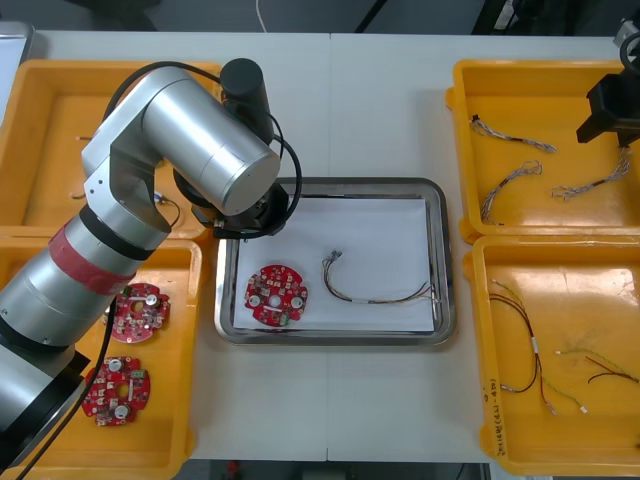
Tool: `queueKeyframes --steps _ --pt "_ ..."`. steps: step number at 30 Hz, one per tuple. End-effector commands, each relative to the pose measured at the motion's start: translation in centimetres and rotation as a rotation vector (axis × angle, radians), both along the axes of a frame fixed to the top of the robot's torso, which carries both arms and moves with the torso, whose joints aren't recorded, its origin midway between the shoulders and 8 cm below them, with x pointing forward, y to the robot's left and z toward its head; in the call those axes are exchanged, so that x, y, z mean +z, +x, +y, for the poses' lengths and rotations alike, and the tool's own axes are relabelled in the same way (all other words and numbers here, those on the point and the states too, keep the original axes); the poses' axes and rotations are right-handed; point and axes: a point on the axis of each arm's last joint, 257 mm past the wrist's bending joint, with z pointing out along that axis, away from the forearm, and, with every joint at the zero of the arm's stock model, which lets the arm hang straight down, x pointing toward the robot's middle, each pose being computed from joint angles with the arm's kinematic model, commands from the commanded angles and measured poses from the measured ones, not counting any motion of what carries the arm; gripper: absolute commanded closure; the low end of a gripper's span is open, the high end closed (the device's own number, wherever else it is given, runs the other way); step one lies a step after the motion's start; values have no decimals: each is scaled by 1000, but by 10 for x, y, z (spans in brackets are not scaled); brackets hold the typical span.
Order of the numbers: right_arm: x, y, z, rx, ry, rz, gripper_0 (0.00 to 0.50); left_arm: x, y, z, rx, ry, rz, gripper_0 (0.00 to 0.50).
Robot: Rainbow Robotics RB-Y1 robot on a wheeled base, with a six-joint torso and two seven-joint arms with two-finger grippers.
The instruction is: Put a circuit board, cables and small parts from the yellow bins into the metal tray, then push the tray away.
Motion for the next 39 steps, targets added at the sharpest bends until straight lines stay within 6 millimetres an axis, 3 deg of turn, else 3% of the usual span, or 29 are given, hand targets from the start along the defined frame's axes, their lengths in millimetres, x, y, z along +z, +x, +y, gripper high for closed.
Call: queueKeyframes --steps 1,14,15,16,18,20,21,23,26,33,39 --pt "31 7 -12 -152 58 -21 0 5 13 -21 44 -57 -51 498" --pt "22 23 -36 -395 118 -53 0 -12 23 -22 61 -83 -71 493" --pt "21 26 -39 -420 127 -63 0 -14 23 -23 59 -86 -71 472" --pt "19 28 -42 -443 138 -68 0 -15 23 -22 62 -88 -72 406" --pt "16 31 -46 -476 152 -78 0 -16 22 -22 64 -90 -69 347" --pt "14 34 -50 -516 169 -87 0 -16 22 -23 67 -92 -70 199" --pt "12 34 -51 -525 171 -86 0 -16 22 -23 69 -92 -70 175" --pt "12 36 -54 -556 184 -98 0 -16 22 -23 73 -96 -69 82" --pt "7 40 -59 -586 191 -106 0 -15 22 -24 77 -101 -71 9" --pt "-12 49 -72 -625 198 -123 0 -7 18 -27 74 -105 -80 0" --pt "-25 51 -78 -641 196 -123 0 12 6 -26 75 -102 -84 0"
